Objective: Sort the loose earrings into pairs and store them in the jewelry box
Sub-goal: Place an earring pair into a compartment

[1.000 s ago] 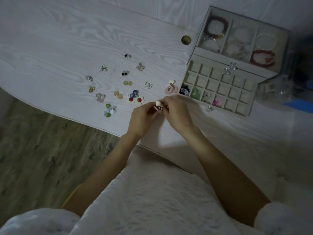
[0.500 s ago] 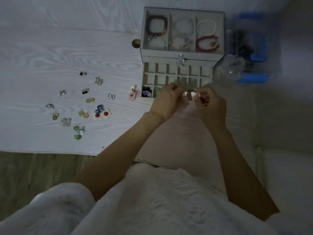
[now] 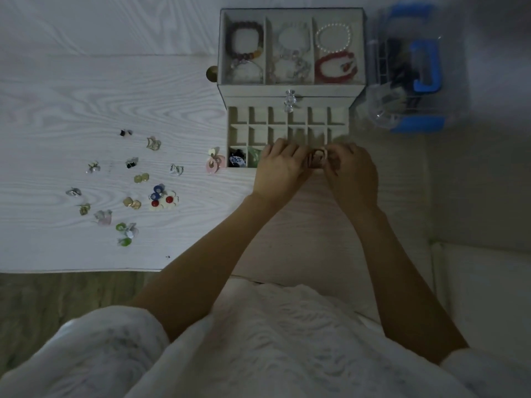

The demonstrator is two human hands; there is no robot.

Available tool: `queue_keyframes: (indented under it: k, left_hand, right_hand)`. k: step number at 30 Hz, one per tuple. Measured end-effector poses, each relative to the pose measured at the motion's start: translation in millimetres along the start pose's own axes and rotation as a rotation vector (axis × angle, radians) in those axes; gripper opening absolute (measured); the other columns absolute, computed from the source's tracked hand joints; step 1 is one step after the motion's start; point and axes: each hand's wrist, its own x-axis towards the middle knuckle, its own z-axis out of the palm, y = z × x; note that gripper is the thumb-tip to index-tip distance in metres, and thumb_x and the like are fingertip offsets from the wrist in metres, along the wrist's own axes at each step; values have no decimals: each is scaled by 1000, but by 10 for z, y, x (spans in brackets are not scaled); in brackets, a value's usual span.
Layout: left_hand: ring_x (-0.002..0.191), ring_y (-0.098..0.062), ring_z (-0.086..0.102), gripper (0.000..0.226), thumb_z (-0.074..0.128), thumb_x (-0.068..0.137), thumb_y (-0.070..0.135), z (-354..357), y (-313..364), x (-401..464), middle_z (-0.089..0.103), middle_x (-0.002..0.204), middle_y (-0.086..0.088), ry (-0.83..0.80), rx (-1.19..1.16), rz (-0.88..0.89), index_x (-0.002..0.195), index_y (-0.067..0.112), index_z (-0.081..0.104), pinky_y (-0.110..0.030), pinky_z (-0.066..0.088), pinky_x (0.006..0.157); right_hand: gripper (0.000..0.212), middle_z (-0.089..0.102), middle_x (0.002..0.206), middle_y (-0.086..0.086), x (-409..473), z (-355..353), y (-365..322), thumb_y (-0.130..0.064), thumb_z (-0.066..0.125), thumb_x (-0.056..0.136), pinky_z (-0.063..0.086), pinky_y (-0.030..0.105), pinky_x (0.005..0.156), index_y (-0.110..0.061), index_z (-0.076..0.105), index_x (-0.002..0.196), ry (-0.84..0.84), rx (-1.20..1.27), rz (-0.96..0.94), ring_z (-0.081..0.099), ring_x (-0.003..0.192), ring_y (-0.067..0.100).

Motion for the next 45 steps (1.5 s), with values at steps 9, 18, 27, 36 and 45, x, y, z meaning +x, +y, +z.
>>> queue_keyframes:
  k: [9, 18, 27, 36, 45]
  left_hand:
    - [92, -24, 54, 21, 55, 86, 25, -75, -151, -308, 68, 94, -1, 166, -115, 54, 98, 17, 70, -34, 40, 75]
    - [95, -24, 56, 36, 59, 90, 35, -369, -1046, -862, 63, 109, -8, 172, -235, -578, 117, 11, 57, -30, 41, 81]
    - [87, -28, 60, 24, 59, 87, 19, -267, -1243, -725, 66, 98, -13, 105, -326, -591, 108, 9, 61, -34, 44, 74]
    - [76, -32, 62, 22, 57, 87, 11, -372, -1211, -987, 63, 96, -15, 76, -242, -556, 107, 11, 62, -35, 46, 62]
    - [77, -30, 62, 15, 58, 88, 18, -326, -1150, -1006, 64, 93, -13, 57, -239, -593, 101, 14, 63, -37, 49, 63]
  right_hand:
    - [16, 61, 101, 10, -160, 69, -86, -9, 55, 83, 38, 29, 83, -8, 69, 91, 128, -69, -190, 45, 96, 24]
    - [18, 69, 96, 7, 109, 570, -1186, -7, 59, 84, 48, 36, 82, -9, 68, 99, -65, -29, -588, 56, 96, 30]
    - [30, 55, 118, 11, 297, 947, -1583, -11, 44, 90, 26, 42, 101, -12, 55, 117, -290, -467, -573, 36, 122, 32]
    - [18, 65, 93, 9, 227, 1044, -1582, -6, 46, 88, 17, 36, 82, -10, 61, 97, -230, -487, -588, 49, 103, 31]
    - [12, 60, 58, 0, 123, 1080, -1558, -9, 69, 67, 22, 30, 72, -15, 59, 64, -140, -569, -640, 56, 71, 22]
